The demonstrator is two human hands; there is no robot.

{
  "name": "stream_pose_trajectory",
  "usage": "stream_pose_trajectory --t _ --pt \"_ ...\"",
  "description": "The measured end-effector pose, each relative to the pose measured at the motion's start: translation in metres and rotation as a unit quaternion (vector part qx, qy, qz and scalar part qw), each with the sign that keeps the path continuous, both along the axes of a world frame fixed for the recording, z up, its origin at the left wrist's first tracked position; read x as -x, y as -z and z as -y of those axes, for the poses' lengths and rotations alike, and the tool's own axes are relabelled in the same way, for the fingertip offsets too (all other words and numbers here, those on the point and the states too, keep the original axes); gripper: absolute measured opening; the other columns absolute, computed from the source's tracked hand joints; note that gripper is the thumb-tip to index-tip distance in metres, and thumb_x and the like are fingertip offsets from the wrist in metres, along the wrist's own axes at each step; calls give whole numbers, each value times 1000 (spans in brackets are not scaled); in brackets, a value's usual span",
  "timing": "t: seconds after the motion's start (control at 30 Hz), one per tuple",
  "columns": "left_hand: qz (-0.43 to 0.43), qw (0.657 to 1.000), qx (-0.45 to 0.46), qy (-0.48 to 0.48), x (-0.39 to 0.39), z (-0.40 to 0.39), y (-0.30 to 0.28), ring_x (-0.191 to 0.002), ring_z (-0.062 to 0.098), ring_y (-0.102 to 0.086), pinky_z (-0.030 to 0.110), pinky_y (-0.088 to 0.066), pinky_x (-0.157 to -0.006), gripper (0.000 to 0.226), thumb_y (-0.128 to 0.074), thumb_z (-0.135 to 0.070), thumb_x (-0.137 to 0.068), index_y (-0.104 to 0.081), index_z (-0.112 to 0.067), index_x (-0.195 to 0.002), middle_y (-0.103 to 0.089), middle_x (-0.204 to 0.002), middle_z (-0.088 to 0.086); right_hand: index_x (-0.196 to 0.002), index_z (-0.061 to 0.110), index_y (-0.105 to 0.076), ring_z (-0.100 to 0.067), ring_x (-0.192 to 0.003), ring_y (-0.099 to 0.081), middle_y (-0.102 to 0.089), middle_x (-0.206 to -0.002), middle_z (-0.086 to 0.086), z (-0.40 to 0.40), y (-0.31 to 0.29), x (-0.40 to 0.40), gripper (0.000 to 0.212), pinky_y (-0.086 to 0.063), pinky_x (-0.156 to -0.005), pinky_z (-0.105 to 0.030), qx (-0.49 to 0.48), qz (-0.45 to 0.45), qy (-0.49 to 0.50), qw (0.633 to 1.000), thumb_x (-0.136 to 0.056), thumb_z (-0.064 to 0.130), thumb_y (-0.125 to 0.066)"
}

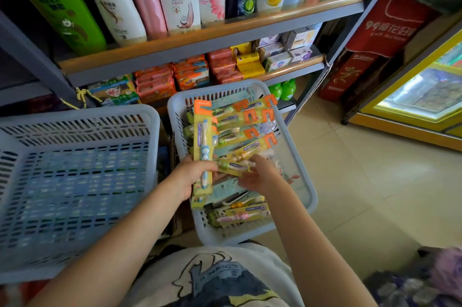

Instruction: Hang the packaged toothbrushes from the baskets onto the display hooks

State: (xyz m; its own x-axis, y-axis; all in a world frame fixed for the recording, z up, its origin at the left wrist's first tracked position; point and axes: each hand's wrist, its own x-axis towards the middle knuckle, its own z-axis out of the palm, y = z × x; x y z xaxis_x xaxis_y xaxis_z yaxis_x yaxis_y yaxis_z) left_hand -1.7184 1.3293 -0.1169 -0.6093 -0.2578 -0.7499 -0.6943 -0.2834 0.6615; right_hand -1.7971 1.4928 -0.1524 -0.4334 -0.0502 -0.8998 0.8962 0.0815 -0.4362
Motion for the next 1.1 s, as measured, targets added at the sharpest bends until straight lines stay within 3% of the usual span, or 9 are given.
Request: stream_pose_trajectory --t 0.1,0.17,0.33,0.47,0.57,0.7,0.83,0.9,1.1 --pt "-8 1000 -7 -2 1 -1 8 -75 15 -66 21 -54 -53 39 -70 5 -86 -69 -14 -120 -70 -91 3 -120 -6 -44 -44 -99 -66 -61 -102 -27 -3 20 -18 38 -56 -79 -49 46 85 -3 995 -101 25 -57" --pt "-21 1000 -17 -6 1 -1 11 -72 14 -69 18 -52 -50 42 -69 6 -87 -66 -13 -123 -69 -95 3 -120 -5 -44 -43 -106 -66 -62 -99 -26 -1 26 -22 34 -56 -83 -46 62 60 34 996 -103 23 -55" --pt "-33 999 -29 4 2 0 16 -88 13 -67 27 -50 -67 48 -71 4 -86 -63 -15 -130 -71 -102 -1 -126 14 -50 -21 -96 -59 -56 -115 -8 6 31 0 28 -54 -84 -36 14 -143 27 989 -98 13 -55" --pt "-33 999 -25 -17 0 0 19 -90 17 -67 32 -54 -76 43 -72 3 -85 -65 -18 -122 -72 -102 1 -121 3 -57 -23 -85 -60 -58 -93 -9 11 32 14 24 -54 -97 -47 -11 -125 31 992 -98 9 -52" --pt "-46 999 -11 -4 -1 6 16 -93 23 -68 41 -53 -92 38 -76 -2 -83 -69 -23 -113 -72 -111 8 -118 -4 -58 -24 -77 -68 -61 -90 -15 15 39 13 23 -61 -85 -37 1 -80 55 995 -99 7 -53" --pt "-89 996 10 25 -1 14 4 -69 11 -70 23 -53 -67 37 -76 -5 -84 -68 -25 -115 -74 -91 -1 -126 0 -57 -28 -98 -69 -66 -99 -13 32 38 18 35 -58 -94 -43 39 -80 53 995 -98 19 -64" --pt "-93 994 51 9 2 22 -1 -69 13 -70 26 -52 -67 30 -79 -10 -83 -68 -24 -107 -74 -82 0 -99 9 -62 -16 -66 -51 -54 -72 -3 49 41 31 22 -46 -67 -33 47 -110 62 991 -94 29 -71" --pt "-81 995 59 -1 4 24 0 -69 14 -70 31 -55 -73 29 -80 -11 -83 -68 -23 -107 -74 -79 2 -88 9 -60 -15 -60 -50 -55 -70 0 58 43 33 38 -42 -64 -32 66 -100 62 991 -87 43 -77" --pt "-69 994 58 -59 6 23 8 -68 15 -70 29 -53 -64 32 -80 -11 -83 -65 -23 -108 -73 -83 5 -89 19 -46 -15 -56 -44 -47 -65 1 77 44 49 54 -41 -58 -32 42 -78 26 996 -78 62 -78"
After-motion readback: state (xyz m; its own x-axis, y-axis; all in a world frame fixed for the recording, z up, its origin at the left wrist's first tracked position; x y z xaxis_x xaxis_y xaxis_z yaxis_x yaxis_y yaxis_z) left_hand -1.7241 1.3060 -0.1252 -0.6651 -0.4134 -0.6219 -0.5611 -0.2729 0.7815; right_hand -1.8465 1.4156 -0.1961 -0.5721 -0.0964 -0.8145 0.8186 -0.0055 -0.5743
